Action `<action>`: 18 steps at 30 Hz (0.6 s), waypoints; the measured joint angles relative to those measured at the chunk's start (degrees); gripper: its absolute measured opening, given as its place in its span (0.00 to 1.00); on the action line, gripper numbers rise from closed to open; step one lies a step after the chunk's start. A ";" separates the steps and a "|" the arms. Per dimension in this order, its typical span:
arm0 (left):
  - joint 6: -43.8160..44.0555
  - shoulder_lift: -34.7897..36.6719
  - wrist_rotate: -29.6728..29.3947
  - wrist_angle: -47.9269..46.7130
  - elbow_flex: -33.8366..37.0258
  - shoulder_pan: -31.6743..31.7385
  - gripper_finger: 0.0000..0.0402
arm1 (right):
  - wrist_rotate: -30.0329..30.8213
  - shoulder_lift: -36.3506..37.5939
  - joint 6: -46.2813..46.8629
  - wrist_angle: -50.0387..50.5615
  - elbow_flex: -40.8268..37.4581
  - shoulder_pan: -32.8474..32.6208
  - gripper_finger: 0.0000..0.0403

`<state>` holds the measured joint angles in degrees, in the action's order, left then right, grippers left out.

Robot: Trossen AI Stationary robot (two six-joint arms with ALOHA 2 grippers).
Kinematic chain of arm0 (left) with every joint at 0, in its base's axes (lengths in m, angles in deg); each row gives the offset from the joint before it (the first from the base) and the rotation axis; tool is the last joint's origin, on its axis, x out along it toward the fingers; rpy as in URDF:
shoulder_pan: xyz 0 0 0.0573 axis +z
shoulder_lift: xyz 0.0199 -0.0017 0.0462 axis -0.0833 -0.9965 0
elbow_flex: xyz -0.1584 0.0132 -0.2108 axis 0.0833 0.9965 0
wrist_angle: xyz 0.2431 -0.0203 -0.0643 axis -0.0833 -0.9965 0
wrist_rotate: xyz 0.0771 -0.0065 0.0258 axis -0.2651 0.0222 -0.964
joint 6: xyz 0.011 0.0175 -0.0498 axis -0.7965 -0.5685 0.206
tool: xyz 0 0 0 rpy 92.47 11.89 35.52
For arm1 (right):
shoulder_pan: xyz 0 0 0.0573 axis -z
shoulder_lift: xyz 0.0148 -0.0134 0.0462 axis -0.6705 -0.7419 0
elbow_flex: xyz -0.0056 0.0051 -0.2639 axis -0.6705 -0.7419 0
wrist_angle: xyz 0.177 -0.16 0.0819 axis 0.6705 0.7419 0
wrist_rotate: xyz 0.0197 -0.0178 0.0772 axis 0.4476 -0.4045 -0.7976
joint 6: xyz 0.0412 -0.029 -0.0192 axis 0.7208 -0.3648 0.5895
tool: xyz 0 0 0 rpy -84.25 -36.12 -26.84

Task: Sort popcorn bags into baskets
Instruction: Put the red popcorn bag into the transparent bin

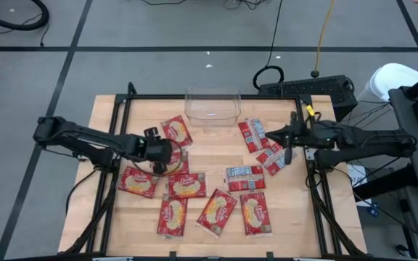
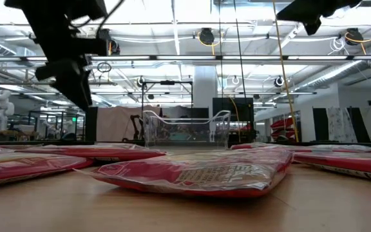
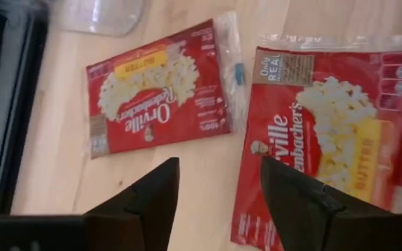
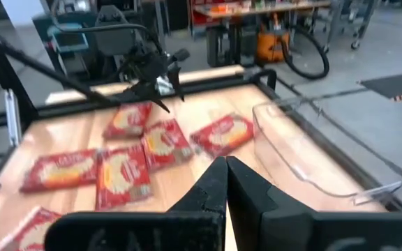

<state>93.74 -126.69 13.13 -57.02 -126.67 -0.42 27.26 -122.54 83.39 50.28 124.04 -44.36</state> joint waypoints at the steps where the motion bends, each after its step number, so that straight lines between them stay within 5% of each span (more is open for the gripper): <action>1: -0.75 -1.47 0.00 1.12 0.00 0.22 0.53 | 0.00 -0.97 0.00 -0.01 0.00 0.00 0.00; 5: -1.20 -6.28 0.66 4.17 0.00 1.81 0.56 | 0.00 -3.93 0.00 -0.04 0.00 0.00 0.00; 10: 0.75 -9.67 13.56 3.77 0.00 6.02 0.59 | -0.21 -5.91 0.54 -0.04 0.00 0.00 0.00; 18: 1.57 -9.12 20.98 -0.46 0.00 13.03 0.56 | -0.24 -6.55 0.99 -0.11 -1.47 -0.05 0.00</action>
<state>95.31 -135.81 34.11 -57.48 -126.67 12.61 27.02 -129.09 84.38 50.17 122.57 -44.41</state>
